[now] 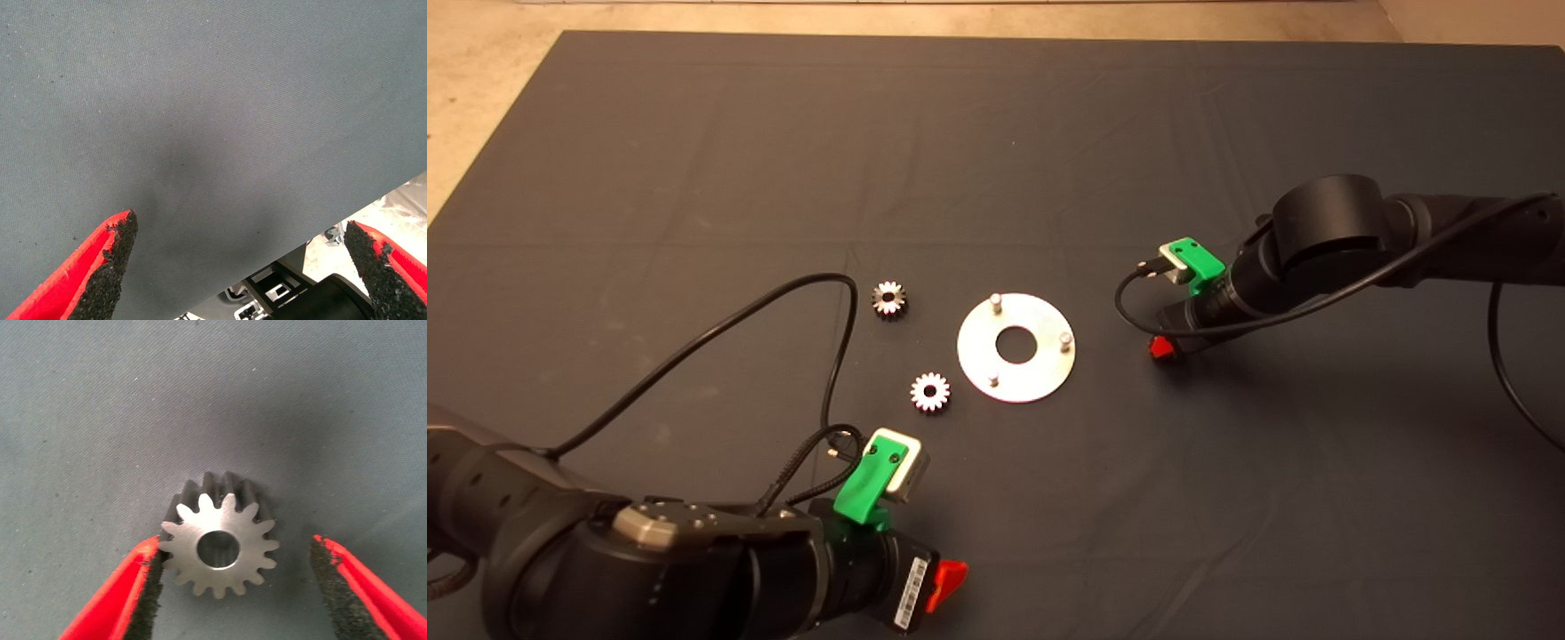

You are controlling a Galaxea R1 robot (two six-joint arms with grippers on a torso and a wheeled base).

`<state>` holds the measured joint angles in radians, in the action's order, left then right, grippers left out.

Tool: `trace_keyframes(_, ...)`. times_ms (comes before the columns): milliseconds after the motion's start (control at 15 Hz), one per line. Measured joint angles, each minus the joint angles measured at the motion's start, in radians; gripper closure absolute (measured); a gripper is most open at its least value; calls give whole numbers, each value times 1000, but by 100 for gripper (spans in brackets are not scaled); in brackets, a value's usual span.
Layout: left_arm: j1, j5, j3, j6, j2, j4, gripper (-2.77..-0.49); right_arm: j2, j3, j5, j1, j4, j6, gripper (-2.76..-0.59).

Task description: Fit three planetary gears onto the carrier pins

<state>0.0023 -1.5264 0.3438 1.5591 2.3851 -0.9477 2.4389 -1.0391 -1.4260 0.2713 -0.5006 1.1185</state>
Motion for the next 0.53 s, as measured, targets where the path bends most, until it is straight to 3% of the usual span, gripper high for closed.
trace_keyframes(533, 0, 0, 0, 0, 0, 0, -222, 0, -3, 10, 0, 0, -3, -115)
